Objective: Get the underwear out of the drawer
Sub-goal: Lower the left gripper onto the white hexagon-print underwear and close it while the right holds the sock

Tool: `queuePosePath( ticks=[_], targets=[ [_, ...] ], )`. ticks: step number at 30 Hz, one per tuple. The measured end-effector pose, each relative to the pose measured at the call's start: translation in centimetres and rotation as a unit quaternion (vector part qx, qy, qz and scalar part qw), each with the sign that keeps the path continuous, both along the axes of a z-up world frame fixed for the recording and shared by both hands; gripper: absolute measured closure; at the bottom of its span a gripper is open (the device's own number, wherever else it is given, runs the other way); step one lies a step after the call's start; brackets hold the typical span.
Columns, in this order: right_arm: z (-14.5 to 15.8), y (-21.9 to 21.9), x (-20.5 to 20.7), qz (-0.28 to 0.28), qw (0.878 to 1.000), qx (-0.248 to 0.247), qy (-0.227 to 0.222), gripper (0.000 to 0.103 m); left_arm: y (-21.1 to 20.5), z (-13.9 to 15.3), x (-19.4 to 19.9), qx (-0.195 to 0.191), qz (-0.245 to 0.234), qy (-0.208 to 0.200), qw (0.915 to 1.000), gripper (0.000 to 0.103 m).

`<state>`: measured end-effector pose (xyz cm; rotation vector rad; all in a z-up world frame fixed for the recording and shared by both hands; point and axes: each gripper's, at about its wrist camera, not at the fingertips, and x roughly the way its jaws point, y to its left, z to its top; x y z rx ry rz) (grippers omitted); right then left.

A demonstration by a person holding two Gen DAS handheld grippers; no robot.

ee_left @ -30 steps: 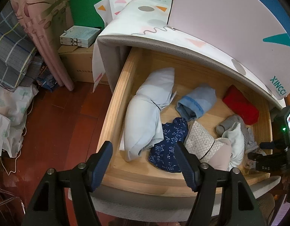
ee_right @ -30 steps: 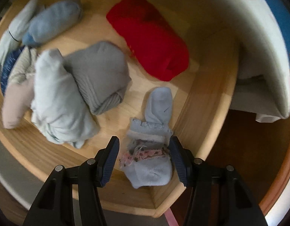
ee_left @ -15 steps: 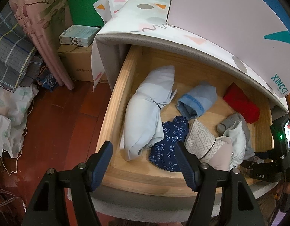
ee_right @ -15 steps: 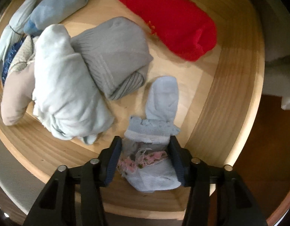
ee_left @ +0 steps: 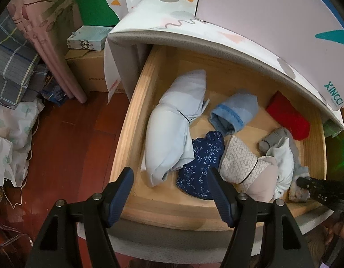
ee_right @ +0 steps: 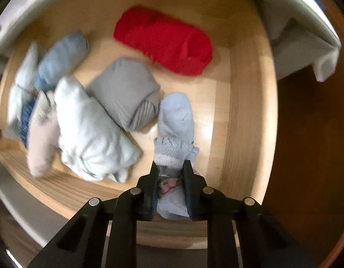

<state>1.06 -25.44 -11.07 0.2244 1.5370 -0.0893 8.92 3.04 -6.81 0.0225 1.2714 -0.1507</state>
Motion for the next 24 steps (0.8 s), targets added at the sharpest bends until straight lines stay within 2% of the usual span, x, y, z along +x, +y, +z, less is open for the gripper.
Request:
queuePosePath(
  ticks=[3,8,13,16,24],
  targets=[
    [0.8,0.1,-0.1,0.012,1.000,-0.022,-0.009,0.086,-0.2,-0.5,0.4,-0.006,-0.010,0.020,0.9997,0.033],
    [2.0,1.7,-0.3,0.034,0.999,-0.036,-0.010,0.086,-1.1,-0.2,0.7,0.011,-0.026,0.027,0.9992,0.033],
    [1.2,2.4,1.2,0.029,0.999,-0.020,-0.004,0.086,-3.1,0.4,1.0,-0.031,-0.035,0.071,0.9964,0.033],
    [1.7,1.1,1.6,0.022,1.000,-0.008,-0.004,0.086,-4.7,0.3,1.4,-0.051,-0.029,0.101,0.9932,0.033],
    [2.0,-0.4,2.5,0.018,1.000,0.002,-0.006,0.085,-8.0,-0.9,2.1,-0.059,0.006,0.147,0.9873,0.033]
  ],
)
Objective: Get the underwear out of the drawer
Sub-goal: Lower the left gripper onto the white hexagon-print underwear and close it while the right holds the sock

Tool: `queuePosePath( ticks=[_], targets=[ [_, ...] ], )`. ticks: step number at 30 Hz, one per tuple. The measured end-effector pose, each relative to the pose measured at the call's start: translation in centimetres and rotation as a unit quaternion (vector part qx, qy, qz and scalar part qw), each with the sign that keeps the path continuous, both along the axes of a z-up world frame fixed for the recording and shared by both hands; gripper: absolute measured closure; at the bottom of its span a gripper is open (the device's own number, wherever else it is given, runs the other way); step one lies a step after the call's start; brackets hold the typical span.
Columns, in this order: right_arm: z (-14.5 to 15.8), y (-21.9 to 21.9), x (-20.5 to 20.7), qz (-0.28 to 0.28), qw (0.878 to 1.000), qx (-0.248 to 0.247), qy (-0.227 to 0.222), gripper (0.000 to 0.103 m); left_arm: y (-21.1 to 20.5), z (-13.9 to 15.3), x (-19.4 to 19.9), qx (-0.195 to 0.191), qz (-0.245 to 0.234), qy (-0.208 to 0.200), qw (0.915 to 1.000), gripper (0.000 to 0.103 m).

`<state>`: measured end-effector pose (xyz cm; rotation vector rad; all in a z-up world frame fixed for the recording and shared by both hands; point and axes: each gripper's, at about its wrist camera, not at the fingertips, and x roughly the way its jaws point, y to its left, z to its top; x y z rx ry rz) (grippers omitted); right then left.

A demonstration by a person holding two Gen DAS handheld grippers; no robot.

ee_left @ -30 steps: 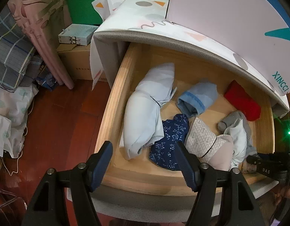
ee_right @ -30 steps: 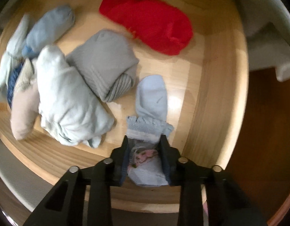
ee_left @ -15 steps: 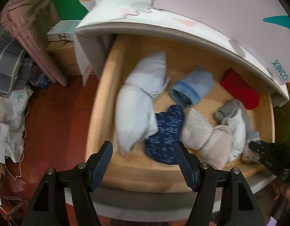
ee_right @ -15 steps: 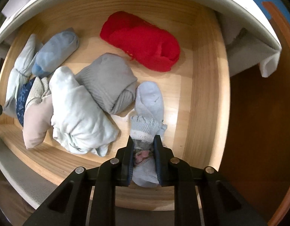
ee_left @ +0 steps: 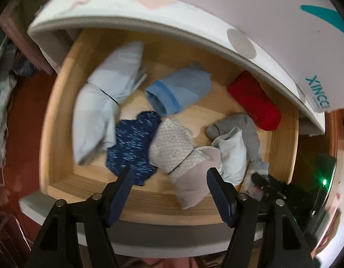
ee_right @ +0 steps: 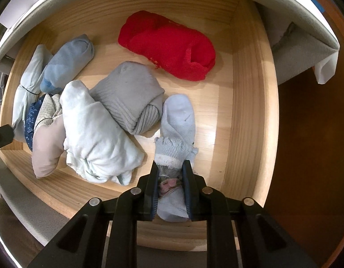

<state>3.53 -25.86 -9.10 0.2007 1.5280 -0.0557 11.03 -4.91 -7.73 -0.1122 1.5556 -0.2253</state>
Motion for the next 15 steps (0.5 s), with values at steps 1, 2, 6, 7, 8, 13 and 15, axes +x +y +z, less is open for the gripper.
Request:
queuePosePath(
  ticks=[1,2,6,7,8,13,15],
  targets=[
    [0.0,-0.2,0.1,-0.001,1.000,0.002,-0.001,0.085,-0.3,-0.3,0.1,-0.001,0.009,0.007,0.9999,0.033],
    [0.1,-0.3,0.1,-0.003,1.000,0.005,-0.001,0.085,-0.2,-0.5,0.2,0.000,0.016,0.012,0.9998,0.033],
    [-0.6,-0.7,0.0,-0.009,1.000,0.019,-0.002,0.085,-1.0,-1.6,0.7,0.002,0.036,0.023,0.9991,0.034],
    [-1.0,-0.7,-0.1,-0.010,1.000,0.020,-0.003,0.085,-1.1,-1.8,0.7,0.001,0.036,0.024,0.9990,0.034],
    [-1.0,-0.9,0.0,-0.010,1.000,0.023,-0.003,0.085,-1.3,-2.0,0.8,0.000,0.037,0.025,0.9990,0.037],
    [-1.6,-1.2,-0.1,-0.011,0.999,0.031,-0.005,0.085,-2.1,-3.1,1.1,0.014,0.050,0.023,0.9984,0.056],
    [-1.7,-1.4,-0.2,-0.013,0.999,0.033,-0.006,0.084,-2.0,-3.5,1.1,0.019,0.066,0.016,0.9975,0.053]
  ],
)
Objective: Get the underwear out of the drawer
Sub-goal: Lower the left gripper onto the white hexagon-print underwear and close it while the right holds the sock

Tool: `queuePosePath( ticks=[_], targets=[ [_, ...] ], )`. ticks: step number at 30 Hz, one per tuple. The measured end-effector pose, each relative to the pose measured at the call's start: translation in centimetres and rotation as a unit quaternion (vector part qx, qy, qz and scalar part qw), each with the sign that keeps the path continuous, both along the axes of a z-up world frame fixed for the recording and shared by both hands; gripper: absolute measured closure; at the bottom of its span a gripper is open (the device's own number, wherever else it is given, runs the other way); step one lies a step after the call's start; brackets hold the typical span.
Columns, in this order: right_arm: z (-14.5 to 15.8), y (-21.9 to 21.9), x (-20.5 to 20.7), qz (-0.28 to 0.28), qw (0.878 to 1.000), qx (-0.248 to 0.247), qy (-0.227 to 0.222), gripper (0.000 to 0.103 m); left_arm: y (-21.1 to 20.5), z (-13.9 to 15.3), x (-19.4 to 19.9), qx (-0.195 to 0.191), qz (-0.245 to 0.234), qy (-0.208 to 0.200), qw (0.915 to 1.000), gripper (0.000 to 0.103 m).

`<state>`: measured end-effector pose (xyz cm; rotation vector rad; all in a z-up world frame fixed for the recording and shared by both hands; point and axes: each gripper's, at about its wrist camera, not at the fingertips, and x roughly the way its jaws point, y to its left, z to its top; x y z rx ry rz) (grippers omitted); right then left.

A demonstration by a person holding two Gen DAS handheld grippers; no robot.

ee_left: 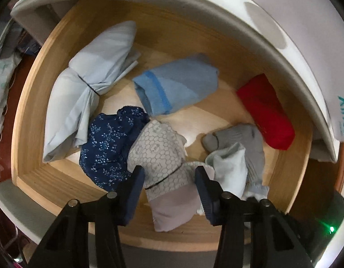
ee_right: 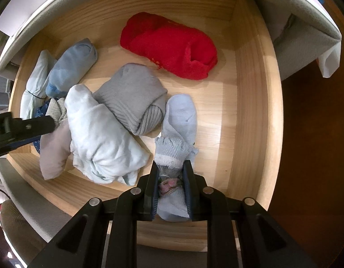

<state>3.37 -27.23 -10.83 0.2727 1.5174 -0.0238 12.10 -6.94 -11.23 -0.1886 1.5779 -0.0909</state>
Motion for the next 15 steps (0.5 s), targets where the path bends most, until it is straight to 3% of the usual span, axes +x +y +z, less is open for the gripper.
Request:
queuePosePath(
  ticks=[5,10,15],
  targets=[
    [-0.1,-0.2,0.0,0.000,1.000,0.005,0.000,0.084,-0.5,-1.0,-0.1,0.024,-0.001,-0.005,0.9997,0.047],
    [0.1,-0.5,0.1,-0.002,1.000,0.008,0.001,0.084,-2.3,-2.7,-0.4,0.066,-0.053,0.004,0.9964,0.039],
    [-0.1,-0.7,0.2,-0.004,1.000,0.008,0.001,0.084,-3.1,-3.3,-0.1,0.087,-0.096,0.001,0.9916,0.039]
  ],
)
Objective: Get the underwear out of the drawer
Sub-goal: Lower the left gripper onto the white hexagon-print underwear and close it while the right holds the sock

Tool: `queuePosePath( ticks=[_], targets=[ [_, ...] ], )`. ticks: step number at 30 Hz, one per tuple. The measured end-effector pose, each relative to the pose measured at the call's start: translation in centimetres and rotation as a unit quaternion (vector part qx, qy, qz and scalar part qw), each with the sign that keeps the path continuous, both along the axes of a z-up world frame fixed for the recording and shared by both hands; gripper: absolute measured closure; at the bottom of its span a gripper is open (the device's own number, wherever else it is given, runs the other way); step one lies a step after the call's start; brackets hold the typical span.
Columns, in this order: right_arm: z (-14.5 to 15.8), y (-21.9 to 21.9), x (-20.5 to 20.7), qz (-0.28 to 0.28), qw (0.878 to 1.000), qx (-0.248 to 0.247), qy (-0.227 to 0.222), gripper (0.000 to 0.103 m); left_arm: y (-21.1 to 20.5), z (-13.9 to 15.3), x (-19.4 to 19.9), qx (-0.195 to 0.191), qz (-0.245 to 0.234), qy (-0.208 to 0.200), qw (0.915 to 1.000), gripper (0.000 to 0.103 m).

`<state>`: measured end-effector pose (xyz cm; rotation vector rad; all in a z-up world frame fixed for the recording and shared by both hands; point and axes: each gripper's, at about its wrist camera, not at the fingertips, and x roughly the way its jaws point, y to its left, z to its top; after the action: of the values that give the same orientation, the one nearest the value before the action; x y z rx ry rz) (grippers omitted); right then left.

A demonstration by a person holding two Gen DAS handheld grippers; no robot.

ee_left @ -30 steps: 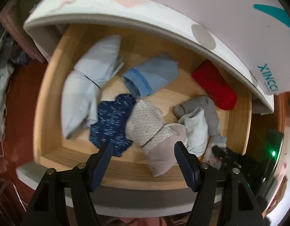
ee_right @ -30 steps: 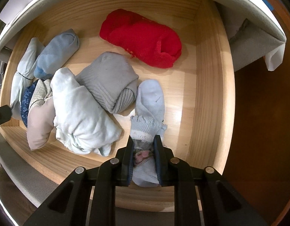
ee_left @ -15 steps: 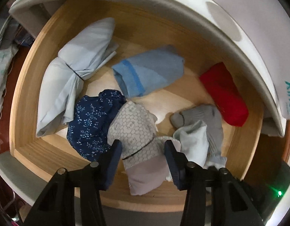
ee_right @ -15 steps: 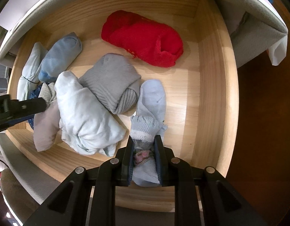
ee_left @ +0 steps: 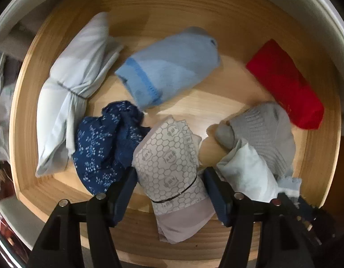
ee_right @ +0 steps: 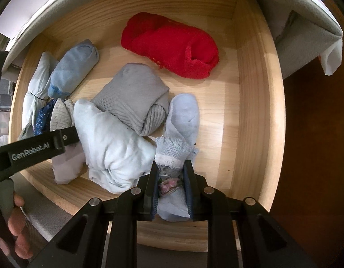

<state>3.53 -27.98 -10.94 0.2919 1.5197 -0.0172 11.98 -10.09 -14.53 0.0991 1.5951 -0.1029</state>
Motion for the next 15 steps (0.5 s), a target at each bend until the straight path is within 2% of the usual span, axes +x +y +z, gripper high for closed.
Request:
queuePosePath(
  ticks=[6,9,15],
  targets=[
    [-0.2,-0.1,0.0,-0.003,1.000,-0.001,0.001,0.084,-1.1,-0.1,-0.2,0.012,-0.057,-0.020,0.9981,0.046],
    [-0.3,0.0,0.0,-0.004,1.000,-0.001,0.001,0.084,-1.8,-0.3,-0.6,0.010,-0.067,-0.025,0.9974,0.049],
    [-0.4,0.1,0.0,-0.002,1.000,-0.005,0.001,0.084,-1.7,2.1,-1.2,0.011,-0.082,-0.040,0.9958,0.049]
  ],
)
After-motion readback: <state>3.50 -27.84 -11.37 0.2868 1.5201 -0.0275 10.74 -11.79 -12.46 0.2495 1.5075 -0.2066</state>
